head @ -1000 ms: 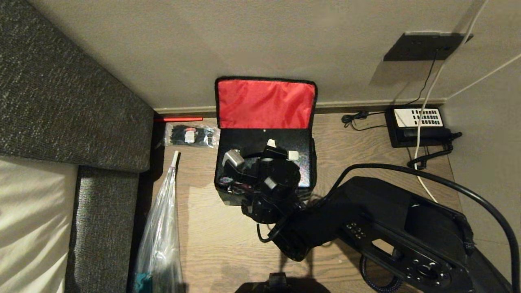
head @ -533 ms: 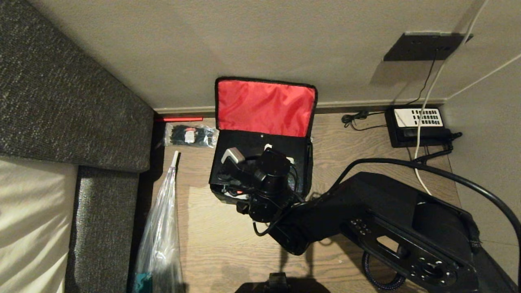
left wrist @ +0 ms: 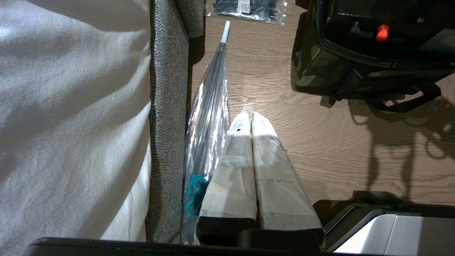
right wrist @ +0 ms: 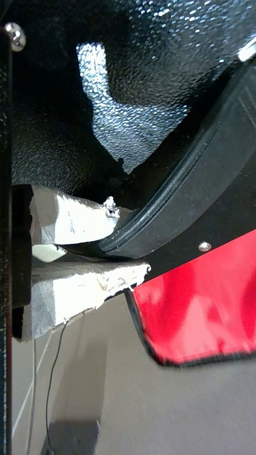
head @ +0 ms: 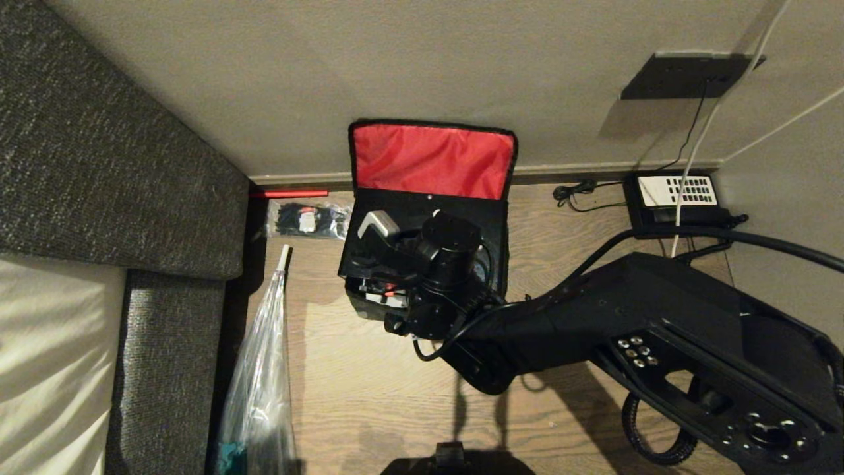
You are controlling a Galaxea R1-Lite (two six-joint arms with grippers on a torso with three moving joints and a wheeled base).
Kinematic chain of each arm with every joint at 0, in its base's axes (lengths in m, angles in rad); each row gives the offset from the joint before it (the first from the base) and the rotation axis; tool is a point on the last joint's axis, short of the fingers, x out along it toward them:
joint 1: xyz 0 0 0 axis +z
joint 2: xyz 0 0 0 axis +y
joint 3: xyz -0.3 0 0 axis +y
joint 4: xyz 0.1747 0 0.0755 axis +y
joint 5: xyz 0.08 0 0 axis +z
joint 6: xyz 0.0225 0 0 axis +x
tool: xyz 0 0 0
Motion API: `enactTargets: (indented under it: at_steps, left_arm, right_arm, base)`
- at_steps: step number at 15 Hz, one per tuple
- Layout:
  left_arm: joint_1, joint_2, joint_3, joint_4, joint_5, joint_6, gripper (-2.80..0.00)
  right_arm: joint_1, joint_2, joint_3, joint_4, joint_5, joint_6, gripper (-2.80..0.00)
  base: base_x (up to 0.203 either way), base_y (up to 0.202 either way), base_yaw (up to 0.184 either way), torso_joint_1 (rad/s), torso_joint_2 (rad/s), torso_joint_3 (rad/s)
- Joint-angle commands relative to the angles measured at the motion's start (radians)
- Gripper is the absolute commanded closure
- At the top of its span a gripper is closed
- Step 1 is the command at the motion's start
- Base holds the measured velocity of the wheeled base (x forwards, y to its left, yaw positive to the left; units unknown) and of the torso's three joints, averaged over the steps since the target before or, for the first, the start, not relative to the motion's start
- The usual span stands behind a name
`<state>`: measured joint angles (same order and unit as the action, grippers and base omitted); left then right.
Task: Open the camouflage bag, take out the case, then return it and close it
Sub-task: Lift the black box
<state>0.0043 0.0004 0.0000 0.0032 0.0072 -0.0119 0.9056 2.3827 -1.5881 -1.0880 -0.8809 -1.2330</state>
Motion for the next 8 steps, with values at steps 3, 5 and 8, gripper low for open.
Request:
enactTargets:
  at_steps: [3, 5, 8]
  left_arm:
    - [0.001, -0.002, 0.003, 0.0, 0.0, 0.0, 0.0]
    - [0.0, -0.002, 0.003, 0.0, 0.0, 0.0, 0.0]
    - [0.0, -0.002, 0.003, 0.0, 0.0, 0.0, 0.0]
  right_arm:
    - [0.03, -0.061, -0.01, 0.035, -0.003, -0.005, 0.0]
    - [0.036, -0.094, 0.001, 0.052, -0.003, -0.009, 0.0]
    - [0.037, -0.147, 0.023, 0.077, -0.005, -0.015, 0.0]
  base:
    - [0.0, 0.0, 0.0, 0.0, 0.0, 0.0]
    - [0.0, 0.0, 0.0, 0.0, 0.0, 0.0]
    - [0.0, 0.0, 0.0, 0.0, 0.0, 0.0]
